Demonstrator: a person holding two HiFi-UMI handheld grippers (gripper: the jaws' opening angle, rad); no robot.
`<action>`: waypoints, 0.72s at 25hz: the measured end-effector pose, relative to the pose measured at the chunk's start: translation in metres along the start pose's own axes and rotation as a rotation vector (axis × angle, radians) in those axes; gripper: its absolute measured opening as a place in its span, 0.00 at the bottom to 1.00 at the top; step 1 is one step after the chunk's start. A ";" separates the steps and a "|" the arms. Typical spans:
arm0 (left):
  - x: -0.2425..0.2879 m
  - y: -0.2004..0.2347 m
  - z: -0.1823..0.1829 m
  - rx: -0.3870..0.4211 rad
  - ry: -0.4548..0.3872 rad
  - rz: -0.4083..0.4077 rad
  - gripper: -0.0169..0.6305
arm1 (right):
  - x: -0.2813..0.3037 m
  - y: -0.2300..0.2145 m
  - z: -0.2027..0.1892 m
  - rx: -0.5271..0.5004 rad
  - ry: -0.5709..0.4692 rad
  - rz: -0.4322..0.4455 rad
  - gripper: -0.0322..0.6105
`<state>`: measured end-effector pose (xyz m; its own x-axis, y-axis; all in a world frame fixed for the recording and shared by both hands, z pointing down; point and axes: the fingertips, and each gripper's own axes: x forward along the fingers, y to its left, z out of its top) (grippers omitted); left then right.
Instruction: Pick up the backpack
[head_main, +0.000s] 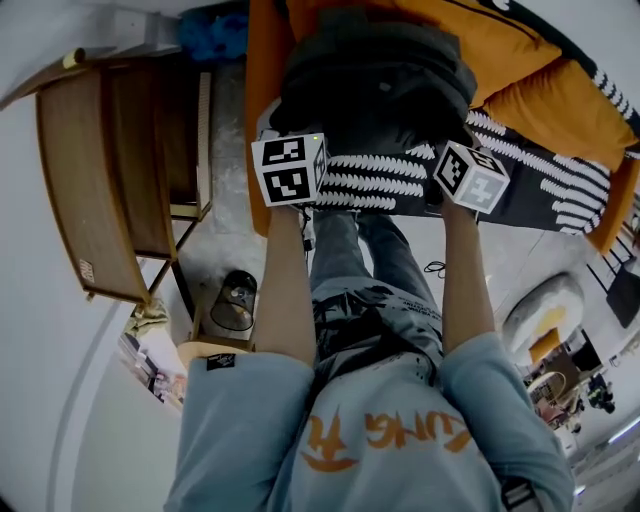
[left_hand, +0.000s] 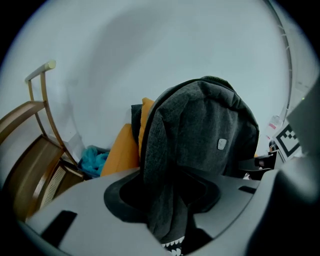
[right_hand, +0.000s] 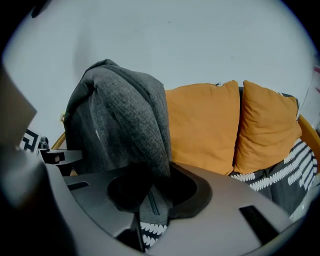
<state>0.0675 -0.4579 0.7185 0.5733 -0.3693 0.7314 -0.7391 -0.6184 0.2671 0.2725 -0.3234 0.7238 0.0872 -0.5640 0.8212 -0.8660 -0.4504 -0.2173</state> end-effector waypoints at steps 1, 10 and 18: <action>-0.005 -0.002 -0.002 -0.008 0.006 0.003 0.30 | -0.003 -0.001 -0.002 0.005 -0.004 0.005 0.19; -0.061 -0.026 0.001 -0.043 -0.038 0.017 0.30 | -0.054 0.007 0.005 0.023 -0.057 0.025 0.18; -0.124 -0.050 0.017 -0.068 -0.135 0.066 0.30 | -0.111 0.020 0.030 -0.061 -0.154 0.085 0.18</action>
<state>0.0393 -0.3933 0.6040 0.5613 -0.5004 0.6592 -0.7965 -0.5430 0.2660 0.2606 -0.2902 0.6125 0.0826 -0.6996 0.7097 -0.9012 -0.3565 -0.2465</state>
